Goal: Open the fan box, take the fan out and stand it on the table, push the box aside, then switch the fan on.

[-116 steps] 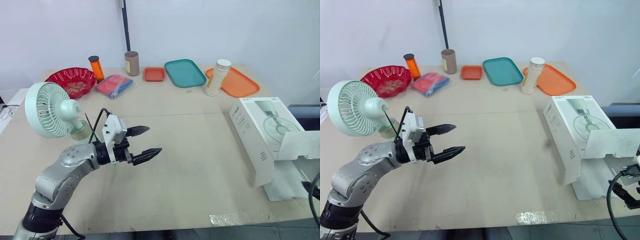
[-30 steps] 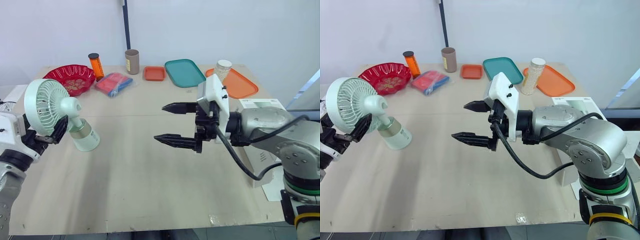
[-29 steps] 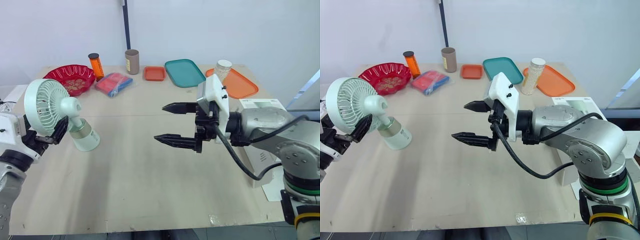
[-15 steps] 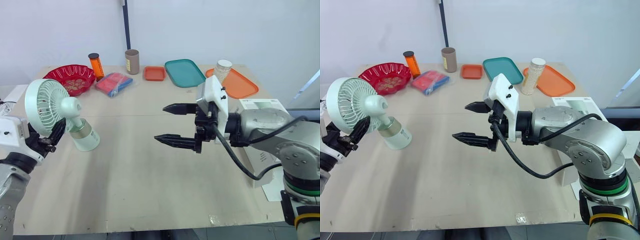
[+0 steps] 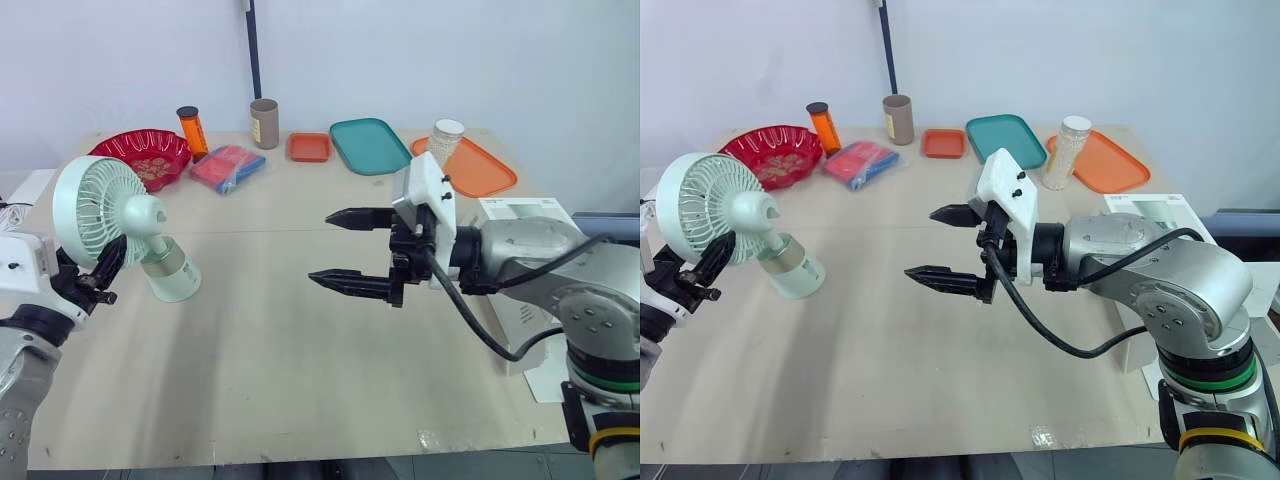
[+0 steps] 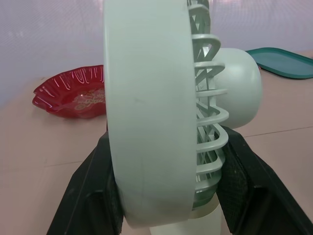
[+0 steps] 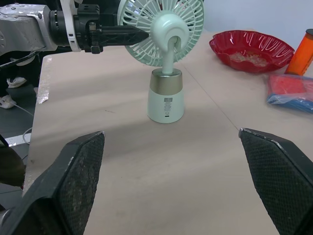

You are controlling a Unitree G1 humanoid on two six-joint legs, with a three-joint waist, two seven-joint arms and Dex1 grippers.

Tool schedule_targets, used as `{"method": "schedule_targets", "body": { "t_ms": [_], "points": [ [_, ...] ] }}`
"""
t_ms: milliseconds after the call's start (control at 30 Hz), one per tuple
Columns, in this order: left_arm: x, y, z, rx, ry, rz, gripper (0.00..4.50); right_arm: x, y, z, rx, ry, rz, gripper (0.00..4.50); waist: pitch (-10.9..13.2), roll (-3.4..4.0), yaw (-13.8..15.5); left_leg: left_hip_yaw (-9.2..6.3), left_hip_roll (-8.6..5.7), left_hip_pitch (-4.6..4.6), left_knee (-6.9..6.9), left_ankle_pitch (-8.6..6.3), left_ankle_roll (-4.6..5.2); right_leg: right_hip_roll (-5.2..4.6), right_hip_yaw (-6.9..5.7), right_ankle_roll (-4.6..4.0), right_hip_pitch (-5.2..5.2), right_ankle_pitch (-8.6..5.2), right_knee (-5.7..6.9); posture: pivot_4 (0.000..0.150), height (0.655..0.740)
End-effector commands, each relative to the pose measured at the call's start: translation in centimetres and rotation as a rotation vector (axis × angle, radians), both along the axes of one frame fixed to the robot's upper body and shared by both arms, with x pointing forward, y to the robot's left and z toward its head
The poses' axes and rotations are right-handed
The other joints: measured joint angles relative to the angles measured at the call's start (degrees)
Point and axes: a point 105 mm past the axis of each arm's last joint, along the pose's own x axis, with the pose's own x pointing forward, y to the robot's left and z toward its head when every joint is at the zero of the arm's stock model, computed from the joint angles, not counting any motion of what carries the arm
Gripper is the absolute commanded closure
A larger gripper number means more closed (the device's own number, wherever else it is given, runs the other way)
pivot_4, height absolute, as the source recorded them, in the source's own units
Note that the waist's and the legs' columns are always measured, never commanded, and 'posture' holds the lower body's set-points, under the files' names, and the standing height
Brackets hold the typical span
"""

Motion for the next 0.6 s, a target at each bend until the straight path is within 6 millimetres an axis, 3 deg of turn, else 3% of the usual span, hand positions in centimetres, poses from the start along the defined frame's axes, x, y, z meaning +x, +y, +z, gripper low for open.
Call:
{"method": "schedule_targets", "body": {
  "t_ms": [33, 367, 600],
  "points": [
    [-0.2, -1.6, 1.9, 0.008, -0.073, -0.043, 2.35, -0.4, 0.0, 0.9, 0.015, -0.053, 0.003, 0.0, 0.0, 0.0, 0.0, 0.0, 0.0, 0.0, 0.0, 0.0, 0.0, 0.0, 0.0, 0.0, 0.0, 0.0, 0.0, 0.15, 0.7382],
    [0.0, -8.4, 4.2, -0.128, -0.145, -0.2, 2.35, 1.0, 0.7, 0.9, 0.037, -0.026, -0.089, 0.0, 0.05, -0.12, 0.02, -0.09, -0.01, -0.12, 0.12, -0.01, -0.03, 0.04, -0.05, 0.03, -0.01, 0.02, 0.0, 0.15, 0.7382],
    [0.0, -10.3, 4.4, -0.164, -0.119, -0.26, 2.35, 3.0, 1.9, -0.4, 0.029, -0.005, -0.181, 0.0, 0.05, -0.11, -0.34, -0.08, 0.04, -0.12, 0.11, -0.01, -0.04, 0.12, 0.0, 0.03, -0.06, 0.02, 0.03, 0.15, 0.7382]
  ]
}}
